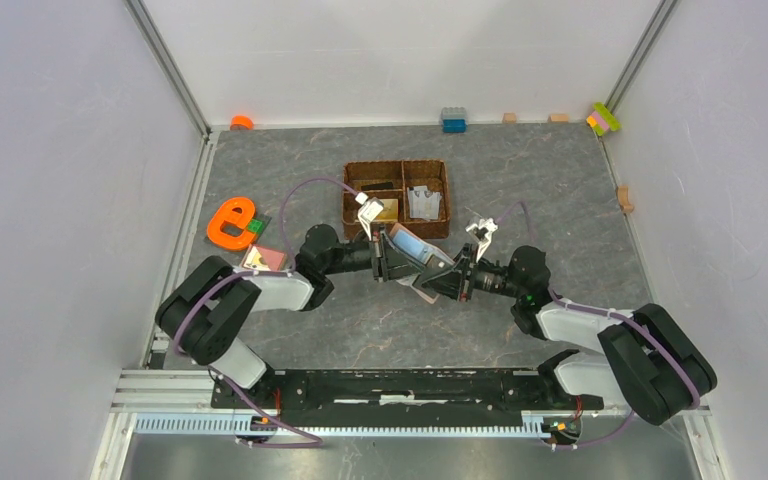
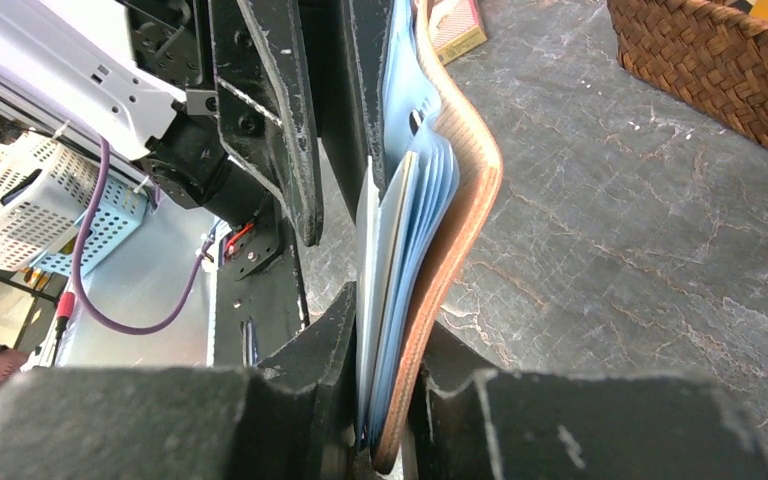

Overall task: Take the credit cards out of the card holder
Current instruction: Remove the credit card from the card holder.

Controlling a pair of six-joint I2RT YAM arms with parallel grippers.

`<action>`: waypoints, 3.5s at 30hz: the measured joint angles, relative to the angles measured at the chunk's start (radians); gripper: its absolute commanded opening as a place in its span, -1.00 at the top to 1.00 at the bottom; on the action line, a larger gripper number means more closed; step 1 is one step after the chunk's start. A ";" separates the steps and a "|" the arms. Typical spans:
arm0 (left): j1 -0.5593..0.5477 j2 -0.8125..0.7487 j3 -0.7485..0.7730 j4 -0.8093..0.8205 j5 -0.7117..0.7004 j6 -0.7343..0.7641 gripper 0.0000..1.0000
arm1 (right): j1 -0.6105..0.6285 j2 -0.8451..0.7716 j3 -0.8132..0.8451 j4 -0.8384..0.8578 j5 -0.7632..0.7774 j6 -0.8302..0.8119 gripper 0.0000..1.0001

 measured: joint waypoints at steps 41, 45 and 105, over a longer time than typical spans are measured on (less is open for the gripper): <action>0.074 -0.296 -0.091 -0.349 0.011 0.172 0.96 | 0.088 -0.007 0.045 -0.040 -0.013 -0.066 0.67; 0.091 -0.314 -0.106 -0.340 0.016 0.161 0.96 | 0.088 -0.008 0.045 -0.019 -0.008 -0.059 0.67; 0.109 -0.343 -0.159 -0.150 0.138 0.087 0.94 | 0.005 0.068 0.002 0.378 -0.101 0.222 1.00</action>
